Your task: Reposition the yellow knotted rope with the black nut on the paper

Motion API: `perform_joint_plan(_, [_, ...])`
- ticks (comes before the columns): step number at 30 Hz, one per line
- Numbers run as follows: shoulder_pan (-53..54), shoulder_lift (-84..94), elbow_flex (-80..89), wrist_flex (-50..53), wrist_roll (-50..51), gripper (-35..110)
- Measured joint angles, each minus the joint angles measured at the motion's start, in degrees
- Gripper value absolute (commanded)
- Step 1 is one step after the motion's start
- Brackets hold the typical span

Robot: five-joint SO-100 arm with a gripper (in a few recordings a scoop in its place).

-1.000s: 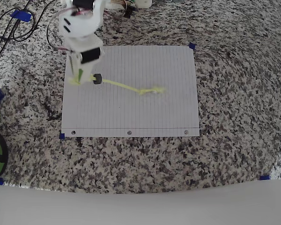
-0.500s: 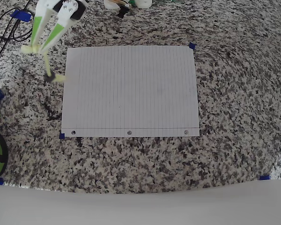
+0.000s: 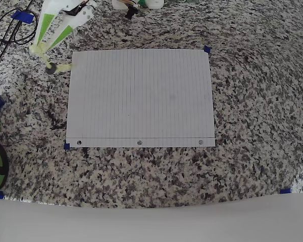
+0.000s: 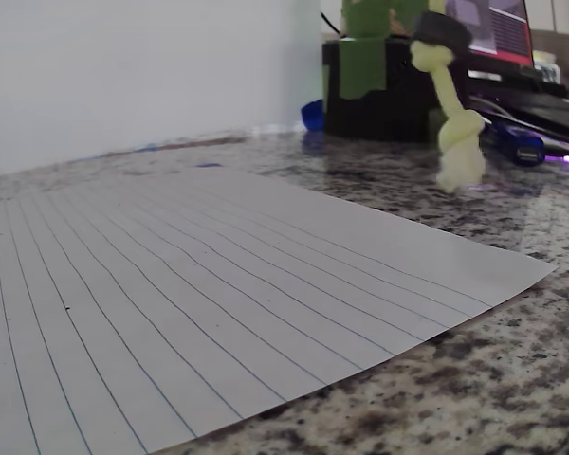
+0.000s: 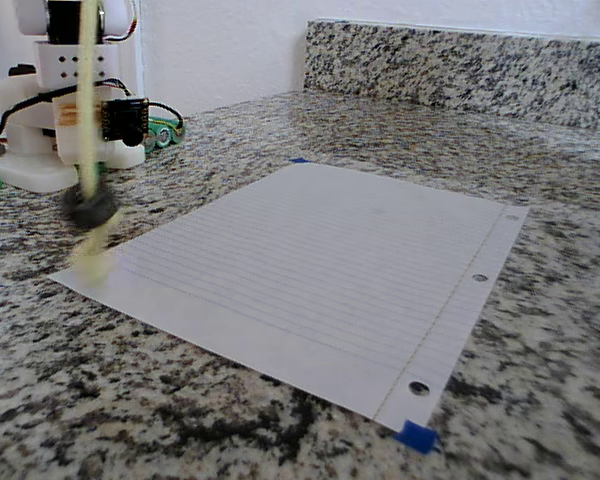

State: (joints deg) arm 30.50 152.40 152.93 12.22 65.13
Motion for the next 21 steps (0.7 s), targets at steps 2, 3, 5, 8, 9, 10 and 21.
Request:
perform_joint_plan(2, [-0.5,1.5,2.2,-1.1,4.5,0])
perform_joint_plan(3, [-1.3,2.4,3.1,-1.1,6.6,0])
perform_joint_plan(5, [-2.9,4.8,5.2,0.3,11.2,0])
perform_joint_plan(8, [-6.3,8.6,7.8,3.9,15.1,0])
perform_joint_plan(9, [-7.8,9.7,8.0,5.1,15.6,0])
perform_joint_plan(10, [-9.2,10.8,8.1,6.8,15.9,0])
perform_joint_plan(21, [-25.0,17.0,13.6,18.8,16.6,0])
